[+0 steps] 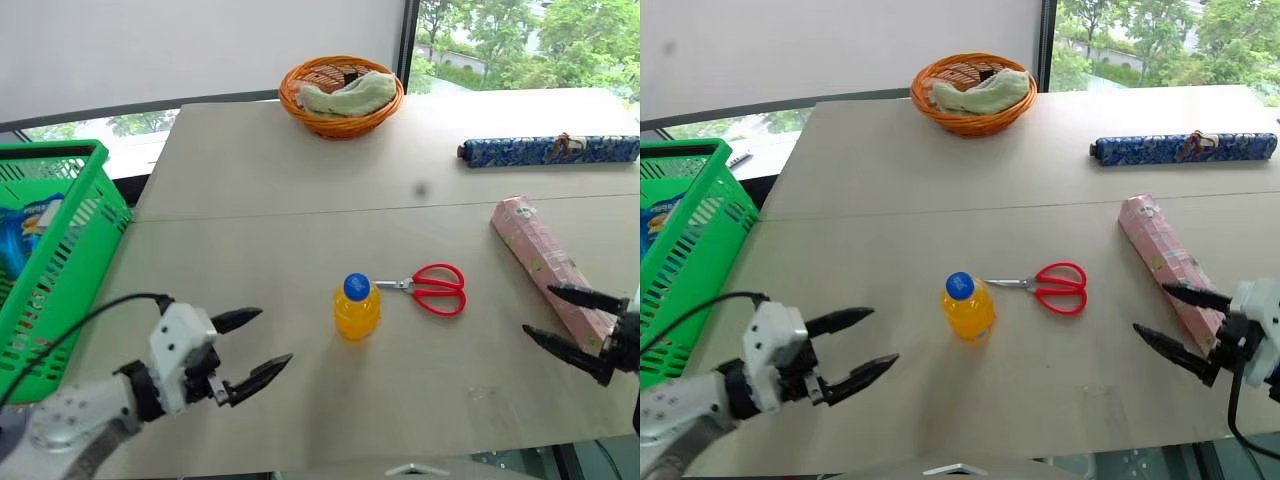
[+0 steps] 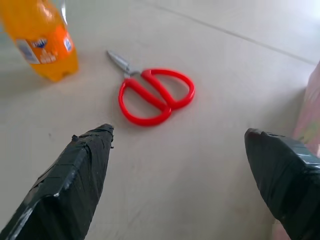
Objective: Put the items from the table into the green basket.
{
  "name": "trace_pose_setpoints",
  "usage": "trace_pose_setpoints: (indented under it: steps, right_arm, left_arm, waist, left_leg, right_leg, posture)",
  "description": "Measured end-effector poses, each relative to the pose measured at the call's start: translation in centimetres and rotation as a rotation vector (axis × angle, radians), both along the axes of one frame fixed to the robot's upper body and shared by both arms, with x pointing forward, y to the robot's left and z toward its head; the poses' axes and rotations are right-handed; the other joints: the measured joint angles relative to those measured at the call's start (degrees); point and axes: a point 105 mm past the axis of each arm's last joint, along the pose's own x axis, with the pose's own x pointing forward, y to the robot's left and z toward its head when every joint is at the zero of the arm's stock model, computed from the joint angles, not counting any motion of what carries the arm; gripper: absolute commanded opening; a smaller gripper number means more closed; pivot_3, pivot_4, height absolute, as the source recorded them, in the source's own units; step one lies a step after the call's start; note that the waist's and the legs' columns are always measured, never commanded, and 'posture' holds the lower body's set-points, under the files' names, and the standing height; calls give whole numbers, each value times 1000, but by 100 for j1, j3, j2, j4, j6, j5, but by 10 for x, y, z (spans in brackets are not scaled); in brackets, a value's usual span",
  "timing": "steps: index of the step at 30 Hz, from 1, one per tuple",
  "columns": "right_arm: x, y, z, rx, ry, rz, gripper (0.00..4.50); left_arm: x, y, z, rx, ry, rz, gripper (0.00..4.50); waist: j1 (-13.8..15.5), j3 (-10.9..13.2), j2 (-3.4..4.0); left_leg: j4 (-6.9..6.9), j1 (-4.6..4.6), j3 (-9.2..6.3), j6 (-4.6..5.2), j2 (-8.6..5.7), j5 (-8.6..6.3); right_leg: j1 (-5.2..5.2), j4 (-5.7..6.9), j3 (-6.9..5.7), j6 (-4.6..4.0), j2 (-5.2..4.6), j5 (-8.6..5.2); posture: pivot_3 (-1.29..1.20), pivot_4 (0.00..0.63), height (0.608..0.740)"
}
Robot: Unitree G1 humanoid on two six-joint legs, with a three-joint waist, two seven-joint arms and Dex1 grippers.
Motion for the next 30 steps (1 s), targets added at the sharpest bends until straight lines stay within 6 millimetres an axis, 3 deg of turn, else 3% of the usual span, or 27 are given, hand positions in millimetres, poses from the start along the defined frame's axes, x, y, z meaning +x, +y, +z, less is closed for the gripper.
trace_pose_setpoints:
  steps: [5,9,12,16,19,22,30]
  right_arm:
    - [20,28,19,7,-52,101,4500]
    - [34,52,2,-118,1,226,4500]
    - [50,66,-11,-194,47,268,4500]
    - [66,70,-29,-295,110,301,4500]
    - [67,69,-36,-326,135,311,4500]
    - [89,68,-48,-412,179,300,4500]
    - [86,67,-62,-479,268,367,4500]
  left_arm:
    - [-2,15,11,48,27,-62,4457]
    - [-6,26,14,68,47,-94,4457]
    - [-7,33,31,112,-19,-121,4457]
    - [-22,30,33,87,29,-155,4457]
    - [-27,24,34,75,35,-190,4457]
    - [-28,16,43,6,23,-209,4457]
    - [-24,10,56,-61,9,-220,4457]
  waist:
    - [5,2,0]
    - [46,-5,-11]
    - [79,-28,-16]
    - [182,-88,-28]
    - [314,-108,-30]
    - [477,-219,-21]
    - [670,-386,-43]
  left_leg:
    - [-8,-2,2,-7,2,19]
    - [-5,-6,2,-8,1,19]
    - [-3,-9,5,-20,1,13]
    - [-2,-8,8,-19,1,15]
    - [-2,-8,6,-24,2,12]
    - [4,-8,11,-35,1,10]
    - [10,-1,11,-46,2,10]
  right_leg:
    - [-2,-7,-1,-2,2,1]
    - [-1,-17,-3,-1,4,3]
    - [-2,-20,-2,-4,4,7]
    - [-4,-20,0,-3,9,8]
    - [-4,-20,-1,-3,10,8]
    - [-5,-13,3,-4,14,9]
    - [-7,-1,7,-7,19,11]
  posture:
    - [-100,123,738]
    - [-20,87,738]
    - [25,59,738]
    - [91,35,738]
    - [117,17,738]
    - [140,0,738]
    - [156,0,738]
